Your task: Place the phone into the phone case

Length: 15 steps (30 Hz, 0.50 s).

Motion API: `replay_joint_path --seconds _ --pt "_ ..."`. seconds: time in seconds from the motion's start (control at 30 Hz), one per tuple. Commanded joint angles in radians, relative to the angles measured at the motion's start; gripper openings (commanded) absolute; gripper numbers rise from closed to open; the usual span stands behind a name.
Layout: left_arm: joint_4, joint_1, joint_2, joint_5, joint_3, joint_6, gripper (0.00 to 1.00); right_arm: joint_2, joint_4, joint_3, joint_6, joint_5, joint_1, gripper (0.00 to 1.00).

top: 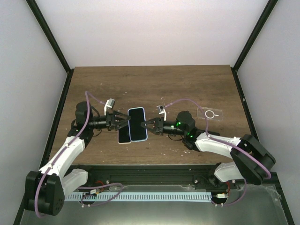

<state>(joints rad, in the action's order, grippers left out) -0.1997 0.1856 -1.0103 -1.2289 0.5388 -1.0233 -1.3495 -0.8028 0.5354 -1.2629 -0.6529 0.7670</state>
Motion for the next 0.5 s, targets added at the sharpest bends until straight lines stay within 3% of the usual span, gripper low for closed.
replay_joint_path --seconds 0.0,0.2,0.47 --pt "-0.015 0.013 0.020 -0.017 -0.039 -0.022 0.70 0.010 -0.115 0.027 -0.050 0.092 -0.008 0.15" --pt "-0.142 0.063 0.035 0.003 -0.094 -0.120 0.59 -0.009 -0.181 0.023 -0.101 0.145 -0.015 0.14" --pt "-0.098 0.106 0.048 0.048 -0.077 -0.131 0.35 0.035 -0.181 -0.019 -0.111 0.219 -0.015 0.15"
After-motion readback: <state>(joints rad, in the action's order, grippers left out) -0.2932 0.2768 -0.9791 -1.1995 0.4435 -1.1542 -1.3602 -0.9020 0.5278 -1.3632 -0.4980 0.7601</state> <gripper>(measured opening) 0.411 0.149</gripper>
